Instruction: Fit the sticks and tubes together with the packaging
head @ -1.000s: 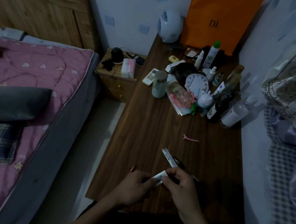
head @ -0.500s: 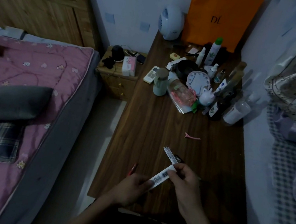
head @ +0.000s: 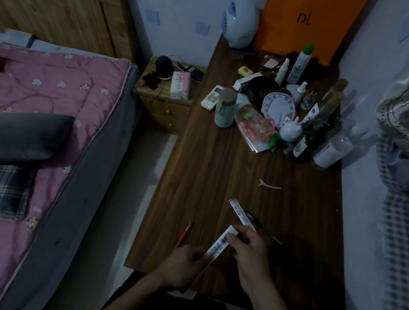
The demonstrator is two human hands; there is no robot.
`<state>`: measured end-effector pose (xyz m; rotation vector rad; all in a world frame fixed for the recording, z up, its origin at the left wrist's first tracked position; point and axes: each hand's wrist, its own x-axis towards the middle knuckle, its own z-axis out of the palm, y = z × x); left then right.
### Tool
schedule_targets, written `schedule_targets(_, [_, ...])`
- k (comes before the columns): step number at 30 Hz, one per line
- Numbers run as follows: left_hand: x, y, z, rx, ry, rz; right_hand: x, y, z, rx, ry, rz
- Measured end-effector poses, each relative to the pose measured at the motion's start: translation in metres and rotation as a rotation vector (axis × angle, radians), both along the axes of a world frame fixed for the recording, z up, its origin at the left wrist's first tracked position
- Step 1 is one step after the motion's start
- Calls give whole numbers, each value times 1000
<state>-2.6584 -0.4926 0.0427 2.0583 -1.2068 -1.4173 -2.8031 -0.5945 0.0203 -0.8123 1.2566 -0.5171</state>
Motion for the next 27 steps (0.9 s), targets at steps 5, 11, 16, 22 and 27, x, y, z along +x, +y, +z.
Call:
schedule_targets(5, [4,5,-19,97,46,118,8,-12,-16,71,33,16])
schedule_targets(11, [8,13,-43,102,-97,60,17,-27,-40,-21,163,56])
schedule_targets(16, [22,13,-56,79,-179,139,24,-32,-60,-127,356,186])
schedule_targets(22, [35,0,-66,95,-81,145,28,-28,-81,-280,585,371])
schedule_targets(27, [44,-8,-77,91,-59,157,25,-23,-92,-324,671,465])
